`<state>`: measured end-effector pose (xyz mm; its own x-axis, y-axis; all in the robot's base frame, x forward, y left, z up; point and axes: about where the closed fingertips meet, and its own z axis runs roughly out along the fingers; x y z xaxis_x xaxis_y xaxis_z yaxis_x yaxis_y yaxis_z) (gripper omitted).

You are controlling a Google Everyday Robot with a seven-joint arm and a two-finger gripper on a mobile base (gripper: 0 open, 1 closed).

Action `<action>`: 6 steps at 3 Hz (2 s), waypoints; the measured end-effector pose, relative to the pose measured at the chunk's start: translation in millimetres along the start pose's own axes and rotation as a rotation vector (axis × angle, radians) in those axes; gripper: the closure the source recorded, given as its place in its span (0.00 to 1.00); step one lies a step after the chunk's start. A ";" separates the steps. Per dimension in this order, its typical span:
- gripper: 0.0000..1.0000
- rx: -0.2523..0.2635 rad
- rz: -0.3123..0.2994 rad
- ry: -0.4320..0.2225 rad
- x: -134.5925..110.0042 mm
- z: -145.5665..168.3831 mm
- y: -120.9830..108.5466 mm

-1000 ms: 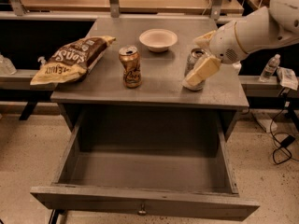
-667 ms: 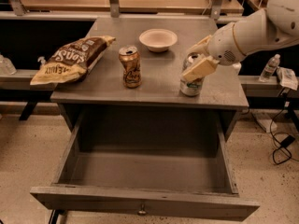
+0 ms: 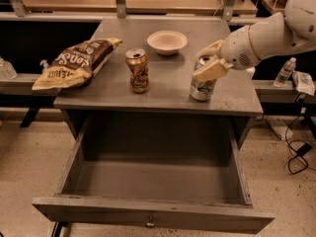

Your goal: Place 7up can into top drawer

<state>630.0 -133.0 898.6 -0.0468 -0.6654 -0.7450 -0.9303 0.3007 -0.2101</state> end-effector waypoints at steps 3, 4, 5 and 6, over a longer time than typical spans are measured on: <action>1.00 -0.077 -0.221 -0.107 -39.2 -85.8 88.7; 1.00 -0.075 -0.245 -0.106 -38.0 -87.3 90.1; 1.00 -0.112 -0.230 -0.136 -33.8 -76.1 100.5; 1.00 -0.179 -0.209 -0.213 -26.0 -50.3 138.4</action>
Offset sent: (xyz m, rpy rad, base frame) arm -0.1643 -0.0299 0.0749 -0.0457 -0.2013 0.2330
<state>484.2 -108.4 920.7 0.2108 -0.5370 -0.8168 -0.9617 0.0357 -0.2717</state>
